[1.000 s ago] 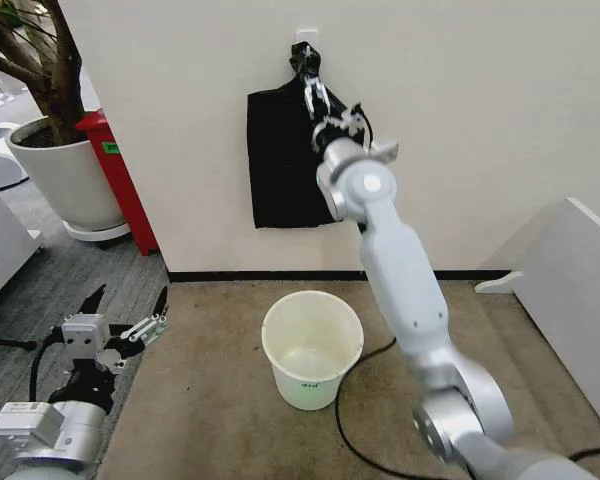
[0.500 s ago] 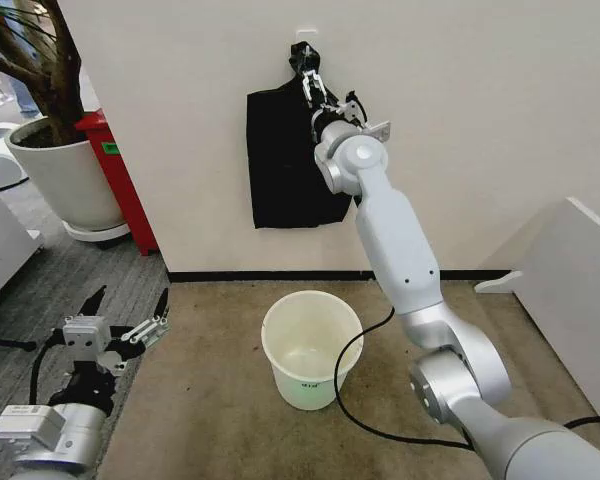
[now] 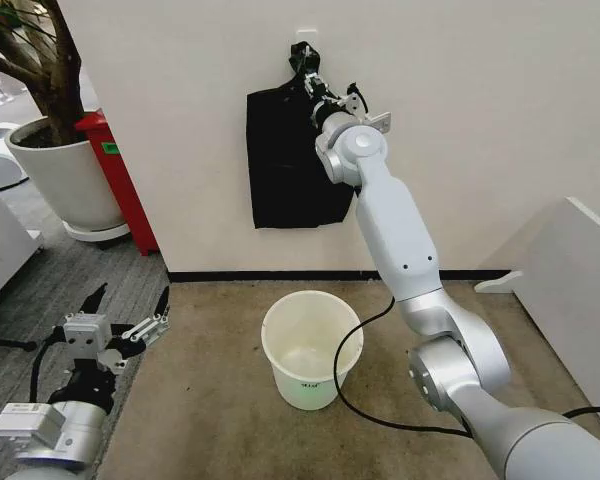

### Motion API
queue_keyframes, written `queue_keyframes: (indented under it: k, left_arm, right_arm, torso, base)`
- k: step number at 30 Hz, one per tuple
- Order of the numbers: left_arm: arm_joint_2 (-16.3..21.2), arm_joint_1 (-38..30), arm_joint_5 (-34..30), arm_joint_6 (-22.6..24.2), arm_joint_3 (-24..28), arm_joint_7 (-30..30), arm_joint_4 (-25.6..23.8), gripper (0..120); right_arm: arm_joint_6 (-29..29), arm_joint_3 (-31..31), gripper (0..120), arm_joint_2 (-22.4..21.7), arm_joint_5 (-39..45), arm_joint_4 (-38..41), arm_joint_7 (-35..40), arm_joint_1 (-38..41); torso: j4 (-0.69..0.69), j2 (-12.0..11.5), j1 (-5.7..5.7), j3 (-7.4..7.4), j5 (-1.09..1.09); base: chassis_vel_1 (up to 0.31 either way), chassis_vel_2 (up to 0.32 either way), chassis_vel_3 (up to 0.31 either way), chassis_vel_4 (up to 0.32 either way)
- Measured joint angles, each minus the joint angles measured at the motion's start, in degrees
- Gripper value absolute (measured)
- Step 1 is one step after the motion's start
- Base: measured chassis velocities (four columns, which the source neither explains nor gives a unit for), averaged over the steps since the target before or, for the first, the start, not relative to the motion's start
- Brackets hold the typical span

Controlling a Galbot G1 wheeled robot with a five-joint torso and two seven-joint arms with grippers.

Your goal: Place the garbage bag over the trash bin.

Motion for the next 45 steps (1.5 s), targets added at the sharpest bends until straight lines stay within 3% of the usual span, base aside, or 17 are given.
queue_keyframes:
  k: [5,8,10,18,24,35,45]
  left_arm:
    - [0.0,-0.2,0.0,-0.1,0.1,0.0,0.0,100]
    - [0.0,-0.4,0.0,-0.4,0.1,-0.1,0.0,100]
    - [0.0,-0.4,0.0,-0.6,0.1,-0.1,0.0,100]
    - [-0.4,-0.6,0.1,-0.9,0.3,-0.1,0.0,100]
    - [-0.8,-0.9,0.3,-1.0,0.6,0.1,0.0,100]
    - [-1.0,-1.0,0.7,-1.1,0.8,0.5,0.0,100]
    - [-1.0,-1.2,0.8,-1.3,0.5,0.5,0.0,100]
  right_arm:
    - [0.3,0.1,19,-0.1,0.2,0.2,0.7,0.0]
    - [0.4,0.1,2,-0.1,1.0,1.2,2.9,-0.1]
    - [0.4,0.0,0,-0.1,1.2,1.4,3.6,-0.1]
    - [2.6,-1.0,0,-0.2,3.0,5.2,9.2,-1.6]
    - [4.9,-4.5,0,-3.8,4.9,13.8,13.7,-8.0]
    - [5.4,-6.4,0,-7.8,5.8,21.6,15.9,-18.4]
    - [5.8,-7.8,0,-8.6,4.5,26.8,17.0,-26.4]
  torso:
    - [-0.01,0.0,0.0,0.0,0.01]
    - [0.0,0.0,0.0,0.0,0.0]
    - [0.0,0.0,0.0,0.0,0.0]
    - [0.0,0.0,0.0,0.0,0.0]
    - [-0.01,0.0,0.0,0.0,0.01]
    - [0.0,0.0,0.0,0.0,0.01]
    - [-0.01,0.0,0.0,-0.01,0.0]
  base:
    - [0.0,0.0,0.0,0.0]
    - [0.0,0.0,0.0,0.0]
    - [0.0,0.0,0.0,0.0]
    - [0.0,0.0,0.0,0.0]
    - [0.0,0.0,0.0,0.0]
    - [0.0,0.0,0.0,0.0]
    - [0.0,0.0,0.0,0.0]
